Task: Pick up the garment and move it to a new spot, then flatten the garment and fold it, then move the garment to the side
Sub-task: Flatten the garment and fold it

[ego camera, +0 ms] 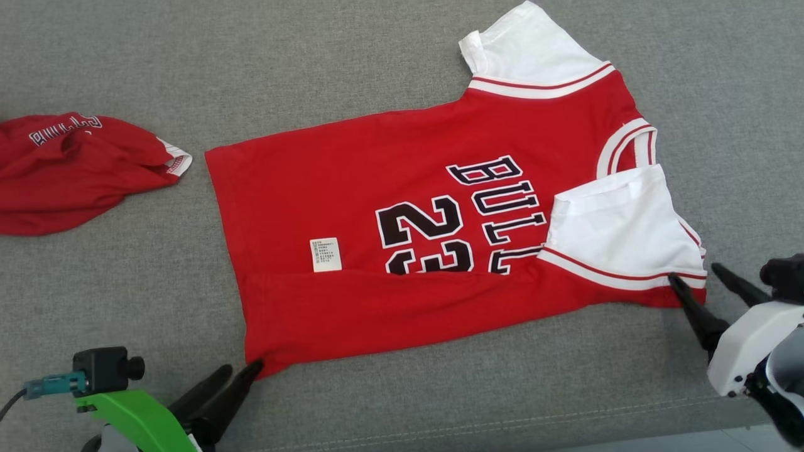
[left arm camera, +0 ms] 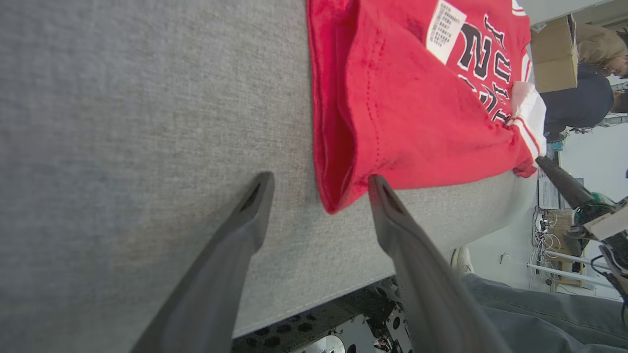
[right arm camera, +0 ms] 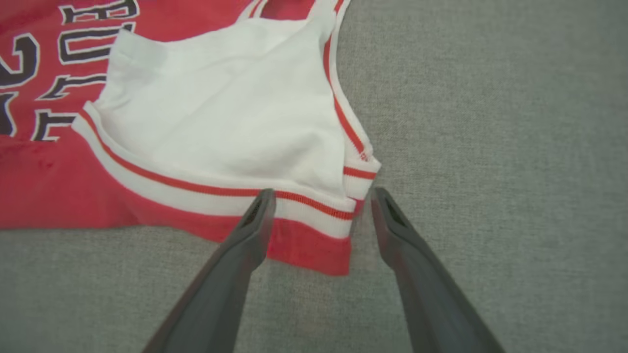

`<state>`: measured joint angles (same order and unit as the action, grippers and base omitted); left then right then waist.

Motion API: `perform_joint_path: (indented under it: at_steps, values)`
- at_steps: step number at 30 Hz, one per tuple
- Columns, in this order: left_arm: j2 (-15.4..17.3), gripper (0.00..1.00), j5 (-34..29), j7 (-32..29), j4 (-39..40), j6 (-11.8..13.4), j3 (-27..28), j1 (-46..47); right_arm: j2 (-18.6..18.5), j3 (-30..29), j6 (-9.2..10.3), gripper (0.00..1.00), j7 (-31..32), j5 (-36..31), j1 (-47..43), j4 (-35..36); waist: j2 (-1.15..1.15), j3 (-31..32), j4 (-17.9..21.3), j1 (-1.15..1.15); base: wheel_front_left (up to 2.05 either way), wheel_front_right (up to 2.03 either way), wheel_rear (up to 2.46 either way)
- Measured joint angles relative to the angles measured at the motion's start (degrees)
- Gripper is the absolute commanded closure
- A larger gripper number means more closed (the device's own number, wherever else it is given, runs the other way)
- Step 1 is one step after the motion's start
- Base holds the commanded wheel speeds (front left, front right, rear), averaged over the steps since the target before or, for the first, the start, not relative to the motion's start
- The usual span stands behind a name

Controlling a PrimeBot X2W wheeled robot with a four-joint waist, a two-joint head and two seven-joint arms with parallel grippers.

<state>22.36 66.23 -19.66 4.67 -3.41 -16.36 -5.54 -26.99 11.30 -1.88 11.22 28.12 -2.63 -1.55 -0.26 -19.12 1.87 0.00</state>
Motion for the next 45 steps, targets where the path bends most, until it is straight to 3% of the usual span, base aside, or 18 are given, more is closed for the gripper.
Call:
perform_joint_path:
  at_steps: [7,14,24,32,45]
  values:
    - [5.6,0.00,-5.3,0.0,3.6,1.7,3.0,1.0,-2.4,-3.4,1.00,0.00,1.5,-0.4,8.1,5.6,0.00,-2.0,0.2,0.00,0.00,0.00,0.00]
    - [5.6,0.00,-7.2,-0.5,6.0,1.7,3.4,16.6,-3.3,-3.6,2.01,0.00,6.7,-0.9,18.4,5.6,0.00,-6.0,-1.0,0.00,0.00,0.00,0.00]
    - [2.6,0.00,-8.9,-4.2,1.4,1.9,-1.2,30.7,-1.6,-1.7,3.26,0.00,11.7,-1.7,35.6,3.4,0.00,-12.8,-4.4,0.00,0.00,0.00,0.00]
    - [-0.5,0.00,-10.0,-4.8,-4.0,1.9,-2.2,38.0,-1.5,-0.5,3.50,0.00,13.6,-3.6,44.1,1.2,0.00,-18.8,-7.2,0.00,0.00,0.00,0.00]
    - [-4.4,0.00,-8.8,-3.6,-7.0,-2.0,-4.6,45.4,-1.1,1.9,2.96,0.00,14.4,-5.5,49.8,-5.9,0.00,-23.5,-10.6,0.00,0.00,0.00,0.00]
